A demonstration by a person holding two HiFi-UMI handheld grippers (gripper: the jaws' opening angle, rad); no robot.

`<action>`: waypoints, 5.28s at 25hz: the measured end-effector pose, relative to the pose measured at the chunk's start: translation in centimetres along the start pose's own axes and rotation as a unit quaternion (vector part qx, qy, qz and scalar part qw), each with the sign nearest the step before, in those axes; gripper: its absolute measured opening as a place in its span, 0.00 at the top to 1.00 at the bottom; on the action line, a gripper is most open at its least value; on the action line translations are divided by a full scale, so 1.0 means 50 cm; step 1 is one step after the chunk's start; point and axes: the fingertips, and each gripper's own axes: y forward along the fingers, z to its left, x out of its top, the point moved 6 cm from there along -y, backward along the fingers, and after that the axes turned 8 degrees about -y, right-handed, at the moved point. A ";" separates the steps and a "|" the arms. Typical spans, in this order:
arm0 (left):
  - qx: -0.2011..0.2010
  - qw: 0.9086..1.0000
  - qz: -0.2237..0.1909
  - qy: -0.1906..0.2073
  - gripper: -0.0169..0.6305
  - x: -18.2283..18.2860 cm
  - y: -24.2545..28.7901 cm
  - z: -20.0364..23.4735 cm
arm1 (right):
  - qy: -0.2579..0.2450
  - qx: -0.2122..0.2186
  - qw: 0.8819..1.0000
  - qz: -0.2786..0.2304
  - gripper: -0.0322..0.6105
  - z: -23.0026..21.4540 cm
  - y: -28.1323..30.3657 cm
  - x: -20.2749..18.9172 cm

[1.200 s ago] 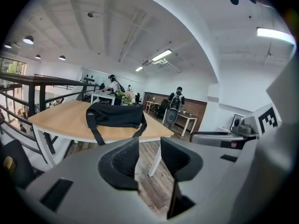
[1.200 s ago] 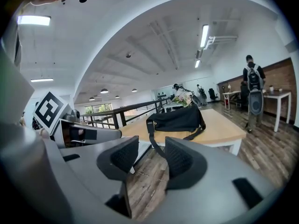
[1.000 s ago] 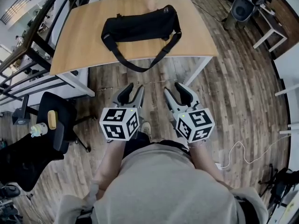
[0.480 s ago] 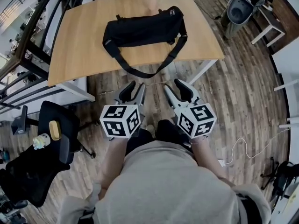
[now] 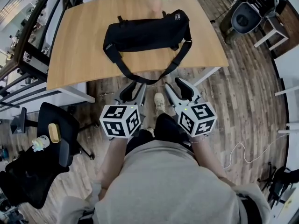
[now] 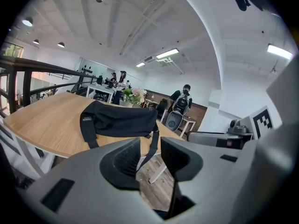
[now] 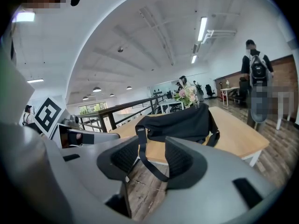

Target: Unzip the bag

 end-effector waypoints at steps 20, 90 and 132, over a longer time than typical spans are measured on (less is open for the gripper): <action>0.011 0.999 -0.038 0.013 0.76 0.197 0.343 0.019 | -0.019 0.017 1.000 -0.016 0.68 -0.303 0.257 0.141; -0.150 0.960 0.127 -0.197 0.76 0.180 0.743 -0.002 | 0.118 -0.011 0.993 0.013 0.82 -0.598 0.434 0.129; -0.198 0.934 0.014 -0.297 0.87 0.170 0.757 0.020 | 0.138 -0.024 0.990 0.011 0.83 -0.590 0.425 0.111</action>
